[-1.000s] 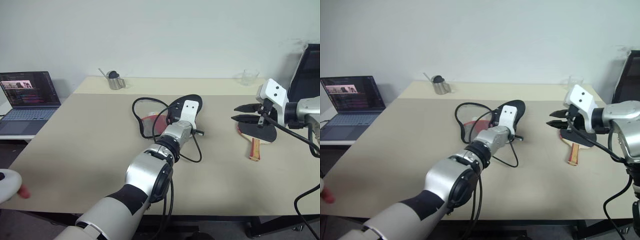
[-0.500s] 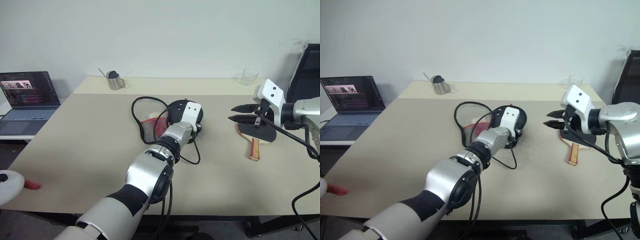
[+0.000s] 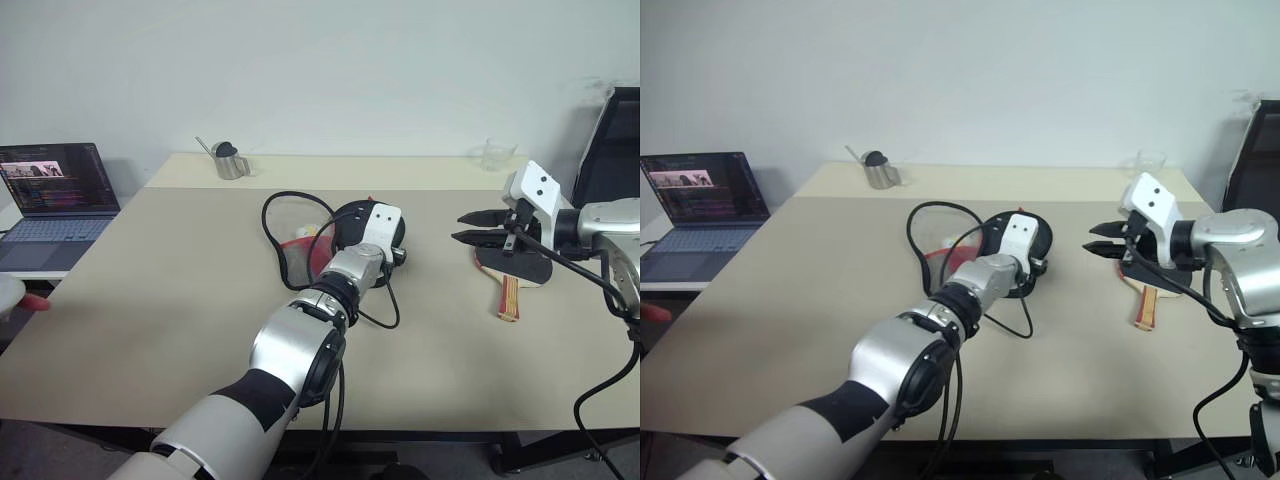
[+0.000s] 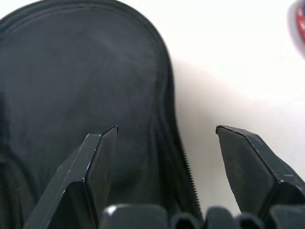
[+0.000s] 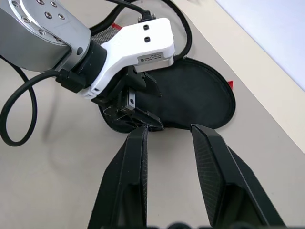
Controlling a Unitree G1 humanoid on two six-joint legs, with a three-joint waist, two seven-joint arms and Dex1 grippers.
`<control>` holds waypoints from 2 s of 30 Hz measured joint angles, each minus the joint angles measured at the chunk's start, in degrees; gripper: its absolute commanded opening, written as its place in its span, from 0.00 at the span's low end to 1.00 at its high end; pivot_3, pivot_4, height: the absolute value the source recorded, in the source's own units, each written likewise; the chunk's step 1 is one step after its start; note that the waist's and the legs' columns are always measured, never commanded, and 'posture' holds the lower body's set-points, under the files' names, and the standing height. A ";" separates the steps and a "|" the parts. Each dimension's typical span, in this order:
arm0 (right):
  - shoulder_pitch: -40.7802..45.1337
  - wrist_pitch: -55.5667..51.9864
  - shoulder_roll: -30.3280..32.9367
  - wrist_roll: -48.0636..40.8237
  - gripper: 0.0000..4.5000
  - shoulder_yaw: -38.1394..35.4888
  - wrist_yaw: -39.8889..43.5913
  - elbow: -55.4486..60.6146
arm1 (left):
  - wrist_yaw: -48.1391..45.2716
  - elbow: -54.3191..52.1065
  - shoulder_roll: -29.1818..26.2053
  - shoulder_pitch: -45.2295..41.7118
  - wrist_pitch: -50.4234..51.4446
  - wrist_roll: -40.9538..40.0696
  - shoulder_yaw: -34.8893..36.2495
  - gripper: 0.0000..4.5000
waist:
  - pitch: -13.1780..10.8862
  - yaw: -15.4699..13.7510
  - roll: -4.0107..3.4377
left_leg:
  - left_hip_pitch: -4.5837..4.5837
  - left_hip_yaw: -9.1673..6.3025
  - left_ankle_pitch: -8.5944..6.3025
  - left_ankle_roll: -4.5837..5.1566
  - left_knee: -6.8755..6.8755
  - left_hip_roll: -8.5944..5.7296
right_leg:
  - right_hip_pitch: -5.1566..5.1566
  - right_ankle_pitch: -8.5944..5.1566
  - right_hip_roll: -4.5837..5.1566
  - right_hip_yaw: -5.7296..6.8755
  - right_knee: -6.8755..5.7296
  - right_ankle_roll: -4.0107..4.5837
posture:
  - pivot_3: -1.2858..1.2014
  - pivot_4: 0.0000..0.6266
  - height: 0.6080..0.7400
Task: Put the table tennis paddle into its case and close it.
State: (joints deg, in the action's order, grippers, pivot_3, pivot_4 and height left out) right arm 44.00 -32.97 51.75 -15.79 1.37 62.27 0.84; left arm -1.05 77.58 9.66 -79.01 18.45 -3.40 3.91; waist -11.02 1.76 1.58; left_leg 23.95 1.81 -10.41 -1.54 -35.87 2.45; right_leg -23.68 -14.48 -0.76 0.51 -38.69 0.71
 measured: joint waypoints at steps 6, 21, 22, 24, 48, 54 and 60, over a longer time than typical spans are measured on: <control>0.48 0.09 -0.47 0.04 0.33 0.39 0.13 -0.64 | 4.51 0.03 -0.46 4.02 1.58 0.78 0.95 0.80 | 0.00 0.00 0.00 | -0.01 0.00 0.00 0.00 0.00 0.01 | 0.00 0.00 0.00 0.00 -0.02 0.00 | 0.52 0.24 1.00; 1.47 0.89 -0.93 0.71 0.33 -0.21 -2.87 -2.02 | -7.35 -1.43 -0.73 5.59 -2.44 3.32 -0.41 0.80 | 0.00 -0.14 0.00 | -0.04 0.00 0.00 -0.01 -0.07 -0.03 | 0.07 0.00 0.02 0.03 -0.05 0.00 | 0.52 0.24 1.00; 2.03 1.31 -1.10 1.10 0.33 -0.21 -3.63 -2.81 | -8.80 -1.43 -0.73 4.96 -2.96 3.13 -0.15 0.80 | 0.00 -0.12 0.01 | 0.02 0.01 0.00 -0.01 -0.06 -0.03 | 0.00 0.00 0.03 0.02 -0.05 0.00 | 0.52 0.24 1.00; 3.32 2.17 -1.77 1.68 0.33 -0.32 -5.65 -4.59 | -11.48 -1.45 -1.31 3.10 -4.49 3.20 -0.26 0.80 | -0.01 -0.07 0.02 | 0.06 0.02 0.00 -0.01 -0.03 -0.02 | -0.06 0.00 0.01 0.00 -0.06 0.00 | 0.52 0.24 1.00; 2.87 -44.97 -16.65 7.96 0.33 -18.92 -47.30 -6.64 | -74.53 -59.92 -51.16 26.69 6.85 -6.27 -6.90 0.80 | 0.05 0.25 -0.15 | 0.18 0.08 0.14 -0.22 0.14 0.26 | -0.48 -0.10 0.00 -0.16 -0.41 0.26 | 0.52 0.24 1.00; 2.48 -47.66 -23.23 8.84 0.37 -22.28 -53.99 -5.54 | -73.98 -68.83 -56.12 31.71 14.17 -12.30 -2.40 0.80 | 0.05 -0.26 -0.12 | 0.42 -0.10 0.15 -0.20 0.04 0.24 | -0.54 -0.10 -0.07 0.05 -0.36 0.26 | 0.52 0.24 1.00; 3.09 -47.77 -24.59 10.61 0.77 -25.03 -59.19 -5.62 | -71.66 -77.86 -57.94 36.23 17.30 -17.35 1.95 0.80 | 0.05 -0.07 -0.12 | 0.44 -0.02 0.09 -0.10 0.04 0.24 | -0.55 -0.09 -0.04 -0.05 -0.31 0.20 | 0.52 0.24 1.00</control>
State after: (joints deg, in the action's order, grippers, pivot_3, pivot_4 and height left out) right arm 47.09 -80.75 27.15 -5.18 -23.65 3.08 -4.78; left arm -72.71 -0.28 -48.28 -42.78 35.75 -20.75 5.86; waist -10.97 1.69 1.45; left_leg 24.39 1.79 -10.33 -1.63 -35.83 2.70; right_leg -24.24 -14.57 -0.81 0.45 -39.00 0.91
